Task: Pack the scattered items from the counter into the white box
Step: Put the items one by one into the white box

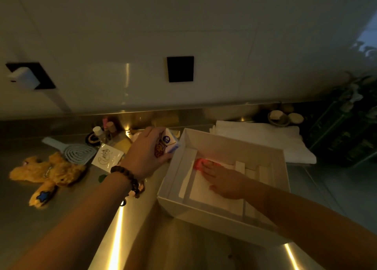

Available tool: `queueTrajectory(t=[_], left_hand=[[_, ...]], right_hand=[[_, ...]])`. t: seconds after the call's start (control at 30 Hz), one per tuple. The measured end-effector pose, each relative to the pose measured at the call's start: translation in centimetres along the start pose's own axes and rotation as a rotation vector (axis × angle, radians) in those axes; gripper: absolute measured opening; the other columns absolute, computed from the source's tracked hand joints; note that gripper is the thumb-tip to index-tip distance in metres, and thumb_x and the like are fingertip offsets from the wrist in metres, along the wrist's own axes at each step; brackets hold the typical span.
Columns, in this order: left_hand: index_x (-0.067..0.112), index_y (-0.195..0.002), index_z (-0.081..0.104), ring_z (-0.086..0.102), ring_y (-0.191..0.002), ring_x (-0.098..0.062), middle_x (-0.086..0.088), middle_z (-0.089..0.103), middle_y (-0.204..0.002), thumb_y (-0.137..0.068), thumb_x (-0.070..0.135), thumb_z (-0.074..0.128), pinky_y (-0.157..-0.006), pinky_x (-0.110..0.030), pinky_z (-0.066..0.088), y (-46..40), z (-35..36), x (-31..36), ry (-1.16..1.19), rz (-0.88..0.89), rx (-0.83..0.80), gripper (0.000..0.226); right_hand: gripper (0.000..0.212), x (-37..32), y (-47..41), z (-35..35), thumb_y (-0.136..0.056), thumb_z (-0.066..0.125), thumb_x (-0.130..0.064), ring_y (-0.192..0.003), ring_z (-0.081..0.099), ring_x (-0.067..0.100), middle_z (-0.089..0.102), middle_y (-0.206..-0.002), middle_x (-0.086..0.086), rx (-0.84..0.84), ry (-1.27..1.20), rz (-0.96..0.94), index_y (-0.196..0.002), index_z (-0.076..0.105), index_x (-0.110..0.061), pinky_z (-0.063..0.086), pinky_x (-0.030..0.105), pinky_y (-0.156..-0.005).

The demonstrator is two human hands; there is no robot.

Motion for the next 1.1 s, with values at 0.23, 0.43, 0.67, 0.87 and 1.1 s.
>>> queueTrajectory(t=[0.23,0.43,0.67,0.87,1.1], left_hand=[[0.02,-0.133,0.041,0.044,-0.105,-0.008,0.001,0.048,-0.123,-0.074,0.035,0.074,-0.082,-0.019,0.036,-0.8,-0.4,1.2,-0.001,0.106,-0.033,0.069],[0.024,-0.134,0.044,0.044,-0.106,-0.013,-0.001,0.046,-0.121,-0.075,0.035,0.072,-0.084,-0.018,0.035,-2.1,0.0,4.3,0.023,0.247,-0.099,0.066],[0.017,-0.13,0.045,0.045,-0.114,-0.018,-0.004,0.05,-0.125,-0.073,0.037,0.075,-0.095,-0.026,0.037,-2.4,2.3,7.5,0.009,0.352,-0.244,0.067],[0.022,-0.143,0.03,0.033,-0.132,-0.017,-0.002,0.037,-0.146,-0.077,0.063,0.056,-0.103,-0.027,0.024,-1.1,1.2,4.0,-0.039,0.163,-0.132,0.082],[0.018,-0.136,0.038,0.042,-0.125,-0.023,-0.006,0.045,-0.138,-0.088,0.049,0.047,-0.098,-0.035,0.037,2.8,0.4,-1.9,0.035,-0.094,-0.05,0.058]], right_hand=[[0.068,0.1,-0.7,-1.5,-0.097,0.039,-0.024,-0.146,-0.004,0.018,-0.003,-0.16,0.0,-0.021,-0.024,0.036,-0.15,-0.003,-0.025,0.0,0.043,-0.118],[0.019,-1.6,3.3,-10.0,-0.095,0.051,-0.032,-0.087,0.066,-0.001,0.07,-0.1,-0.015,0.463,-1.129,0.139,-0.107,0.065,-0.036,0.051,0.012,-0.071],[0.052,-1.8,5.4,-12.9,-0.069,0.081,-0.013,-0.086,0.068,0.019,0.066,-0.1,0.009,0.546,-1.273,0.185,-0.113,0.059,-0.026,0.059,0.036,-0.074],[0.045,0.8,4.9,-7.4,-0.068,0.081,-0.008,-0.082,0.067,0.016,0.066,-0.098,0.008,0.443,-1.206,0.432,-0.106,0.059,-0.021,0.058,0.028,-0.062],[0.039,-1.3,2.1,-3.1,-0.07,0.081,-0.024,-0.095,0.063,0.006,0.063,-0.1,-0.013,0.311,-0.993,0.361,-0.098,0.059,-0.039,0.052,0.017,-0.069]])
Point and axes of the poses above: each hand's wrist, its own y-axis away from the middle knuckle, its own z-axis out of the palm, x = y × z, the point moved 4 cm from there along -y, towards the middle knuckle
